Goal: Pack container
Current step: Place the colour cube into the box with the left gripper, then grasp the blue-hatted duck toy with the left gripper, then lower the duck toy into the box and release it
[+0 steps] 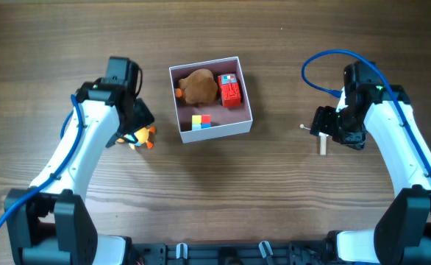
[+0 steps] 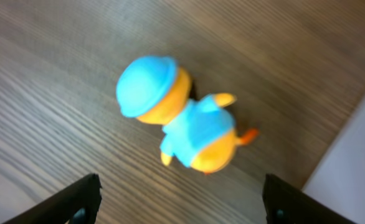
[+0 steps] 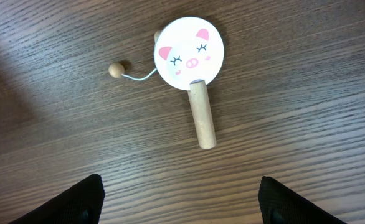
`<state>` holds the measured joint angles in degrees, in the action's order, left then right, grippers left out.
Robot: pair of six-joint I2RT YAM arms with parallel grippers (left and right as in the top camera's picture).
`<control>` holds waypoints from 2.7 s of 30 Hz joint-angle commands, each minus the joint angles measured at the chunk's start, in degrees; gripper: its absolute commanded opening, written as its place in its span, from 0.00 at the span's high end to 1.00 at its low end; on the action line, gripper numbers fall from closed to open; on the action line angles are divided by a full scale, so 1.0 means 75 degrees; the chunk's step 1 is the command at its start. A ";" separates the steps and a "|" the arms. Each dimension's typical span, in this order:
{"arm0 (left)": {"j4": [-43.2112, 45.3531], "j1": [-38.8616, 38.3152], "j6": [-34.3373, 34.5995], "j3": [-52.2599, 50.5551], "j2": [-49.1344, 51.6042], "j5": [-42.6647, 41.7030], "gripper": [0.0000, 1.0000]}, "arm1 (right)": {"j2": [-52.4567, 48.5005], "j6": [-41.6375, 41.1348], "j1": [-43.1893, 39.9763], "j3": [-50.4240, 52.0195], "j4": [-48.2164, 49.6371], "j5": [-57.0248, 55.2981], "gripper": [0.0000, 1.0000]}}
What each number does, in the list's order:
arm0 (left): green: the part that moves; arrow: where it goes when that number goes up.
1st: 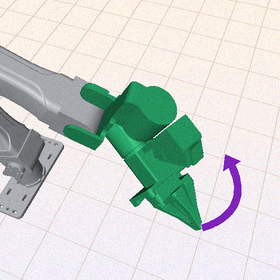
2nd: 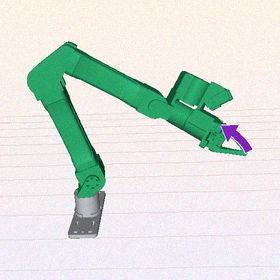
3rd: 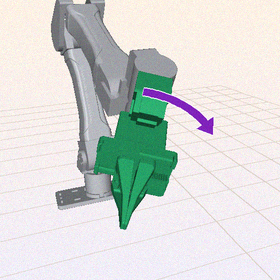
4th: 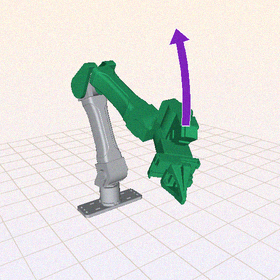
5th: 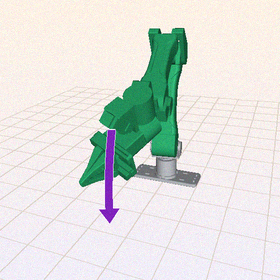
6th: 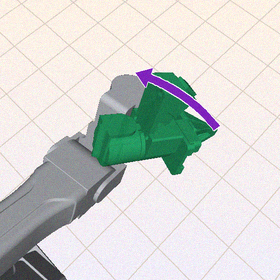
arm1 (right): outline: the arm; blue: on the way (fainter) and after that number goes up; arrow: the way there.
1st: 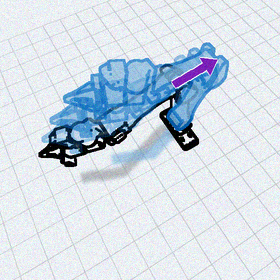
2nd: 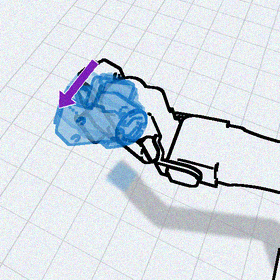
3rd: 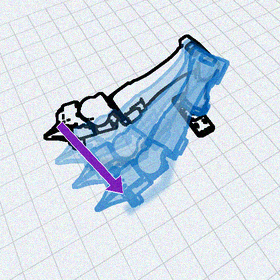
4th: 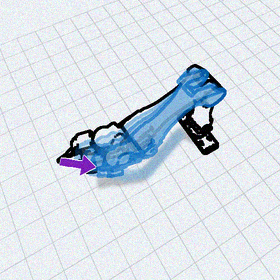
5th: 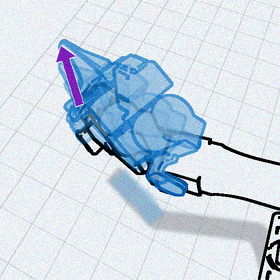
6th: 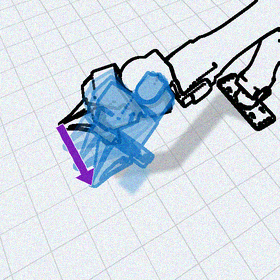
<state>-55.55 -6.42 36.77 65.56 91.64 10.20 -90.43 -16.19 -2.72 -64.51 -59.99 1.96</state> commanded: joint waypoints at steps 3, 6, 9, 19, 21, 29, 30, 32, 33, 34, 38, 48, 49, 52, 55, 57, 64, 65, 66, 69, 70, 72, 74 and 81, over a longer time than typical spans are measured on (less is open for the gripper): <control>0.0647 0.0245 -0.2390 -0.0513 0.0044 -0.0493 0.15 | -0.0026 0.0131 0.0009 0.0047 -0.0012 0.0096 0.21; 0.0731 0.0245 -0.3771 -0.0513 0.0117 -0.0495 0.12 | -0.0026 0.0131 0.0009 0.0047 0.0023 0.0099 0.21; 0.0822 0.0245 -0.2375 -0.0545 0.0262 -0.0498 0.11 | -0.0026 0.0128 0.0009 0.0047 0.0020 0.0131 0.21; 0.1801 0.0245 0.4616 -0.1256 0.0507 -0.0554 0.21 | -0.0026 0.0131 0.0009 0.0047 -0.0006 0.0297 0.24; 0.1923 0.0242 0.4610 -0.1256 0.0557 -0.0329 0.19 | -0.0026 0.0131 0.0009 0.0047 -0.0006 0.0297 0.24; 0.2104 0.0329 0.4552 -0.1256 0.0938 0.0169 0.25 | -0.0026 0.0131 0.0009 0.0047 -0.0044 0.0297 0.24; 0.2168 0.0338 0.4468 -0.1256 0.0994 0.0166 0.30 | -0.0026 0.0128 0.0009 0.0047 -0.0064 0.0297 0.24; 0.2273 0.0338 0.4208 -0.1256 0.1087 0.0163 0.36 | -0.0026 0.0131 0.0009 0.0047 -0.0076 0.0297 0.24; 0.2294 0.0338 0.4121 -0.1256 0.1128 0.0163 0.37 | -0.0026 0.0128 0.0009 0.0047 -0.0082 0.0297 0.24; 0.2299 0.0338 0.4028 -0.1256 0.1142 0.0163 0.38 | -0.0026 0.0128 0.0009 0.0047 -0.0093 0.0297 0.24; 0.2483 0.0335 0.2696 -0.1256 0.1142 0.0149 0.59 | -0.0026 0.0131 0.0009 0.0047 -0.0099 0.0297 0.24; 0.1923 0.0321 -0.1236 -0.0338 0.0545 -0.0962 0.80 | 0.0017 0.0128 0.0009 0.0047 -0.0099 0.0297 0.25; 0.1778 0.0321 -0.1343 -0.0207 0.0455 -0.0962 0.82 | 0.0017 0.0131 0.0009 0.0047 -0.0099 0.0297 0.25; 0.1192 0.0265 -0.1719 0.0277 0.0032 -0.1046 0.90 | 0.0017 0.0131 0.0009 0.0047 -0.0099 0.0297 0.24; 0.0819 -0.0085 -0.2075 0.0793 -0.0405 -0.1306 0.96 | 0.0017 0.0131 0.0009 0.0047 -0.0096 0.0297 0.24; 0.0705 -0.0729 -0.2285 0.1311 -0.0816 -0.1469 0.96 | 0.0017 0.0131 0.0009 0.0047 -0.0099 0.0297 0.24; 0.1906 -0.3142 -0.4150 0.1632 -0.0839 -0.1078 0.96 | 0.0122 -0.0813 0.0009 0.0047 0.0221 0.0627 0.23; 0.2011 -0.3302 -0.4360 0.1632 -0.0734 -0.0901 0.96 | 0.0198 -0.0877 0.0006 0.0047 0.0306 0.0793 0.23; 0.2133 -0.3450 -0.4651 0.1632 -0.0571 -0.0775 0.96 | 0.0303 -0.0968 -0.0003 0.0044 0.0391 0.0924 0.23; 0.2419 -0.3663 -0.5365 0.1632 -0.0023 -0.0781 0.96 | 0.0717 -0.1067 -0.0149 0.0032 0.0498 0.0953 0.20; 0.2500 -0.3704 -0.5633 0.1632 0.0166 -0.0784 0.96 | 0.0912 -0.1055 -0.0216 0.0032 0.0513 0.0947 0.20; 0.2640 -0.3774 -0.6315 0.1632 0.0504 -0.0790 0.96 | 0.1233 -0.1020 -0.0341 0.0032 0.0507 0.0921 0.17; 0.2731 -0.3803 -0.7361 0.1632 0.0866 -0.1072 0.96 | 0.1577 -0.0842 -0.0452 0.0032 0.0490 0.0921 0.16; 0.2713 -0.3812 -0.8883 0.1632 0.1387 -0.2092 0.96 | 0.1740 -0.0772 -0.0493 0.0032 0.0472 0.0921 0.14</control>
<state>-35.53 -34.50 -24.49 77.01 101.30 -1.67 -77.97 -22.68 -6.02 -64.29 -56.49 7.97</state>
